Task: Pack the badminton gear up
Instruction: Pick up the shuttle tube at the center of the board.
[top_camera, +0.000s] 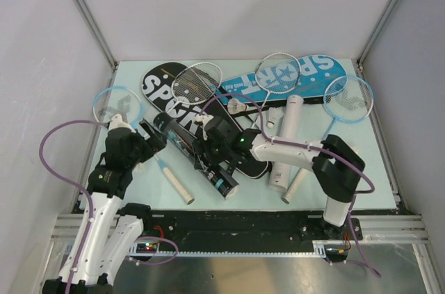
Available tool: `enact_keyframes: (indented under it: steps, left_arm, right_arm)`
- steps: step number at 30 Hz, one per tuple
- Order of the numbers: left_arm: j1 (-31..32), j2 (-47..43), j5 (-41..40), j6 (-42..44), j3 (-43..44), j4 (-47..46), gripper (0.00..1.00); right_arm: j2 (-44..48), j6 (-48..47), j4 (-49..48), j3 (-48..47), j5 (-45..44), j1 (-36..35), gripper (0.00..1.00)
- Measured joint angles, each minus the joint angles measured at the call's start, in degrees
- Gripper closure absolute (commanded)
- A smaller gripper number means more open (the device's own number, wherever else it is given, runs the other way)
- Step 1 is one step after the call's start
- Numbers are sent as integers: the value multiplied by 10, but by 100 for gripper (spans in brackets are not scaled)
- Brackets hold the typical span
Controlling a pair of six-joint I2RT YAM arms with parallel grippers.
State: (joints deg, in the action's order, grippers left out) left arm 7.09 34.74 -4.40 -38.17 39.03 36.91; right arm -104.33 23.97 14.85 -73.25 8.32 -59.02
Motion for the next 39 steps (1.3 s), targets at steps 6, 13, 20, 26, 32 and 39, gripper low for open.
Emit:
enact_keyframes:
  steps: [6, 13, 20, 26, 32, 39]
  left_arm:
    - [0, 22, 59, -25, 0, -13, 1]
    - [0, 48, 126, -83, -9, -77, 1]
    - [0, 56, 169, -145, -75, -162, 4]
    - [0, 56, 208, -190, -128, -262, 16]
    - [1, 67, 229, -223, -145, -324, 35]
    - [2, 67, 226, -235, -145, -329, 55]
  right_arm:
    - [72, 18, -19, 14, -3, -1, 63]
    - [110, 30, -50, 37, -6, -14, 65]
    - [116, 45, -70, 64, -7, -19, 65]
    - [116, 53, -95, 65, 4, -19, 65]
    - [116, 62, -113, 66, 16, -19, 51]
    - [125, 65, -126, 79, 29, -8, 16]
